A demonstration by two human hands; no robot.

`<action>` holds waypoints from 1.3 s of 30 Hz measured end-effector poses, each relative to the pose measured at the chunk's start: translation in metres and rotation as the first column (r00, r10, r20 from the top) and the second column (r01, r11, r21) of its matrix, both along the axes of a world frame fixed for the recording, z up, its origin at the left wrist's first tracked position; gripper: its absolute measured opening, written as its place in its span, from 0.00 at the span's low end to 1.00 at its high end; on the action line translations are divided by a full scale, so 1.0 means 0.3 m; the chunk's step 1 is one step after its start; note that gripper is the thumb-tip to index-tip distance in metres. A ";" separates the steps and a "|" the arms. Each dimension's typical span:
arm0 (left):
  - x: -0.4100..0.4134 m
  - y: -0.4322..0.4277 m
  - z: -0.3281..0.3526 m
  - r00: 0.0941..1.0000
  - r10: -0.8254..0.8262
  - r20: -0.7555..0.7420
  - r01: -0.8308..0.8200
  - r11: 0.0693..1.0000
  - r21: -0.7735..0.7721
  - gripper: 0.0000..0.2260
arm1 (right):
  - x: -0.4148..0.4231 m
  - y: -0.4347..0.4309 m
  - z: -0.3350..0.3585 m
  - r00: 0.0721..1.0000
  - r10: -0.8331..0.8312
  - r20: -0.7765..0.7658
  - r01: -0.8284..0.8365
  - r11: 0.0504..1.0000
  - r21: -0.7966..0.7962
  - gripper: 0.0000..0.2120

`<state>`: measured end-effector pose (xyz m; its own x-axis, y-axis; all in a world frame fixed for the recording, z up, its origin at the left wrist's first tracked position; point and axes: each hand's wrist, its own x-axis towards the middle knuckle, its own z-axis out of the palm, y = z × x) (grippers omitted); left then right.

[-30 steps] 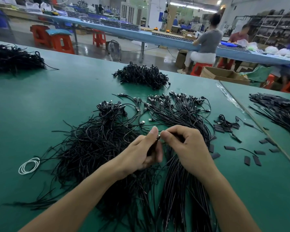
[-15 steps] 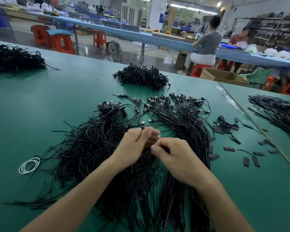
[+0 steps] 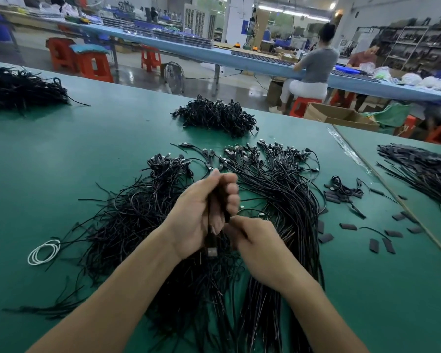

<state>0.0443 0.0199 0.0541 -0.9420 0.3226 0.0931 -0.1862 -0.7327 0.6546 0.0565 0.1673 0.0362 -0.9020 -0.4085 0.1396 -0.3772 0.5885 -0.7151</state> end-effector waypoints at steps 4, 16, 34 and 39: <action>-0.010 0.023 -0.054 0.903 0.188 -0.386 -0.383 0.761 -0.524 0.11 | 0.008 0.009 0.024 0.995 0.103 0.001 -0.101 0.972 0.213 0.09; 0.036 0.016 -0.062 0.965 -0.134 -0.225 -0.134 0.484 -0.865 0.27 | 0.014 0.084 0.081 0.994 -0.052 -0.101 0.052 0.999 0.000 0.08; 0.046 0.002 -0.112 0.999 -0.027 -0.037 -0.006 0.723 -0.691 0.27 | -0.027 0.084 0.060 0.998 0.018 0.068 -0.001 0.970 -0.242 0.06; 0.027 0.023 -0.117 0.986 0.156 0.065 -0.077 0.755 -0.651 0.19 | -0.026 0.038 0.062 0.996 -0.038 -0.081 0.020 0.976 -0.219 0.08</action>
<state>0.0525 0.0269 0.0191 -0.9672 0.1562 -0.2005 -0.2258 -0.1657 0.9600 0.0488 0.1789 0.0550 -0.8943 -0.3339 0.2980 -0.4264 0.4336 -0.7938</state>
